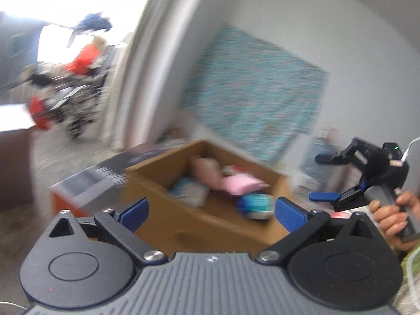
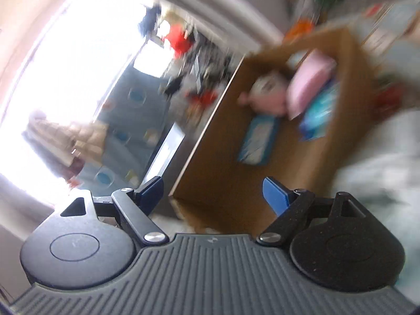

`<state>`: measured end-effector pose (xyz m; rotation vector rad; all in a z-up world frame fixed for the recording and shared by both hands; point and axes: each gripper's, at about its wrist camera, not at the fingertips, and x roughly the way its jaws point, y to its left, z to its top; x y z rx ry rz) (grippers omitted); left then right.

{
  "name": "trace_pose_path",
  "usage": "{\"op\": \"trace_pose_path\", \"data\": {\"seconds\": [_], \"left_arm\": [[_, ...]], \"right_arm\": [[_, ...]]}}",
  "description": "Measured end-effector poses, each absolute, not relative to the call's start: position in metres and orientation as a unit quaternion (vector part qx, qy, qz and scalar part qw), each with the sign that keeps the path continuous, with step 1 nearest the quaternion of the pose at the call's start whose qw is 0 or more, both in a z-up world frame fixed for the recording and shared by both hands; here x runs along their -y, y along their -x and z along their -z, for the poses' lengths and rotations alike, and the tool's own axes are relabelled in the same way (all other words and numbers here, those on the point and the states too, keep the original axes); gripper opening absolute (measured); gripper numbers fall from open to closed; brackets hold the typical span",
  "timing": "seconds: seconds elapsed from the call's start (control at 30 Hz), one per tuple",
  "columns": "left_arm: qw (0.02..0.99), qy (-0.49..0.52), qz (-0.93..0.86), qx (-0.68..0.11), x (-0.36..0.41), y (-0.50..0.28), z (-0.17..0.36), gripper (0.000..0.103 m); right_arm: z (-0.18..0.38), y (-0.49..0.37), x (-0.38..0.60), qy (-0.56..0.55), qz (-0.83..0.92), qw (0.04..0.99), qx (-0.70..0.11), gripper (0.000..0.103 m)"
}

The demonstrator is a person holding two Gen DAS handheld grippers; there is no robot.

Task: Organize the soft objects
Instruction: 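Withdraw the right tool from the box back over the table, then reach the right tool to the light-blue towel and grasp its edge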

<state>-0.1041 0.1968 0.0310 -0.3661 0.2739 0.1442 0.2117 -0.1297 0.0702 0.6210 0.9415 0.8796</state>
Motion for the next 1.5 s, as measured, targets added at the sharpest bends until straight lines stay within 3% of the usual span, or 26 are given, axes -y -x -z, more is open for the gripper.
{"op": "trace_pose_path", "data": {"seconds": [0.13,0.33,0.6,0.9,1.27,1.5], "left_arm": [[0.980,0.139,0.024,-0.137,-0.155,0.086,-0.043,0.103],[0.970,0.084,0.148,-0.175,-0.077,0.037,-0.037,0.103],[0.939,0.029,0.260,-0.221,0.027,-0.014,-0.007,0.103],[0.927,-0.033,0.296,-0.226,0.103,-0.055,0.016,0.102],[0.932,-0.022,0.299,-0.205,0.113,-0.073,0.021,0.099],[0.923,-0.028,0.314,-0.221,0.125,-0.084,0.033,0.084]], "right_arm": [[-0.073,-0.161,0.216,-0.283,-0.303,0.832,-0.370,0.085],[-0.038,-0.087,0.308,-0.320,-0.174,0.874,-0.322,0.085],[0.015,-0.033,0.331,-0.306,-0.060,0.904,-0.293,0.085],[0.022,-0.041,0.357,-0.322,-0.030,0.903,-0.284,0.083],[-0.010,-0.071,0.355,-0.275,-0.036,0.902,-0.332,0.081],[-0.003,-0.102,0.377,-0.321,-0.037,0.872,-0.368,0.073]]}}
